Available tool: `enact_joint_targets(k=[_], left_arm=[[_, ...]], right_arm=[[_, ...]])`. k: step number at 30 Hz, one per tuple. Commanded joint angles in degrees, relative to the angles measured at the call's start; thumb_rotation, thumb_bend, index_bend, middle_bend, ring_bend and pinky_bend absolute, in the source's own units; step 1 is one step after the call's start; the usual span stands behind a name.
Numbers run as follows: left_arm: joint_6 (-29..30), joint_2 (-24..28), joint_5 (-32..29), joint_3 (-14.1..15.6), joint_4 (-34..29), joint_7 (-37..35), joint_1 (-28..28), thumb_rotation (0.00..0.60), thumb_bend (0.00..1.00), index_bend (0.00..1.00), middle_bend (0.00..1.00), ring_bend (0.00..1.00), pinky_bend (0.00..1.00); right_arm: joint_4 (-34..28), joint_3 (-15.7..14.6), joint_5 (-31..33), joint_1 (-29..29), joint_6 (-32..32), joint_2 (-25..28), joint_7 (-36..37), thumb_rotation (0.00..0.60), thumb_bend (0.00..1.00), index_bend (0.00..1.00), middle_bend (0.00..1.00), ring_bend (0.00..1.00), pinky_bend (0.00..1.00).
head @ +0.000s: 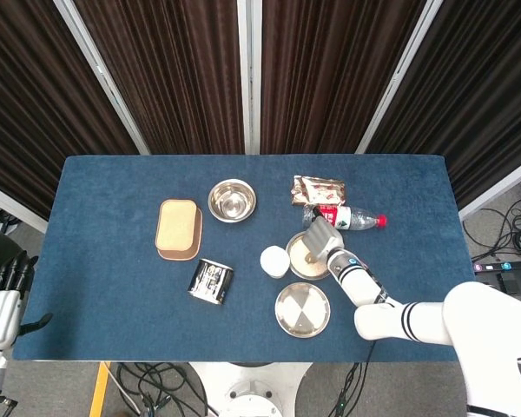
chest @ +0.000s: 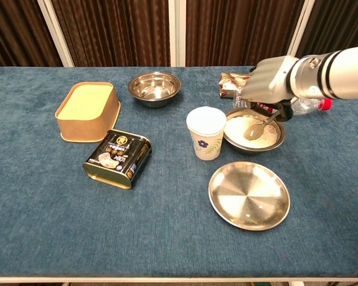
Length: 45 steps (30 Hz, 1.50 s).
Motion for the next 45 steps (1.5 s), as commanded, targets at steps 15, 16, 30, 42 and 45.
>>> enact_joint_targets(k=[15, 16, 30, 42, 45], left_arm=[[0.18, 0.09, 0.16, -0.10, -0.37, 0.47, 0.11, 0.600, 0.03, 0.11, 0.04, 0.03, 0.06], [0.20, 0.12, 0.23, -0.09, -0.43, 0.58, 0.10, 0.600, 0.03, 0.11, 0.04, 0.03, 0.06], [0.43, 1.54, 0.39, -0.51, -2.64, 2.57, -0.24, 0.600, 0.03, 0.11, 0.04, 0.03, 0.06], [1.13, 2.17, 0.25, -0.89, -4.11, 3.80, -0.16, 0.600, 0.03, 0.11, 0.04, 0.03, 0.06], [1.44, 2.22, 0.34, -0.96, -4.18, 3.74, -0.08, 0.600, 0.03, 0.11, 0.04, 0.03, 0.06]], right_arm=[[-0.68, 3.23, -5.50, -6.07, -2.55, 4.56, 18.37, 0.600, 0.33, 0.62, 0.58, 0.23, 0.06], [-0.24, 3.49, -6.29, -6.87, -3.00, 4.83, 20.16, 0.600, 0.33, 0.62, 0.58, 0.23, 0.06], [0.72, 7.71, -16.58, -13.62, -7.01, 8.99, 37.45, 0.600, 0.33, 0.62, 0.58, 0.23, 0.05], [-9.42, 10.88, -20.67, -11.91, -8.34, 17.20, 41.02, 0.600, 0.33, 0.62, 0.58, 0.23, 0.05], [-11.85, 11.62, -20.55, -10.47, -9.01, 18.54, 40.92, 0.600, 0.33, 0.62, 0.58, 0.24, 0.05]])
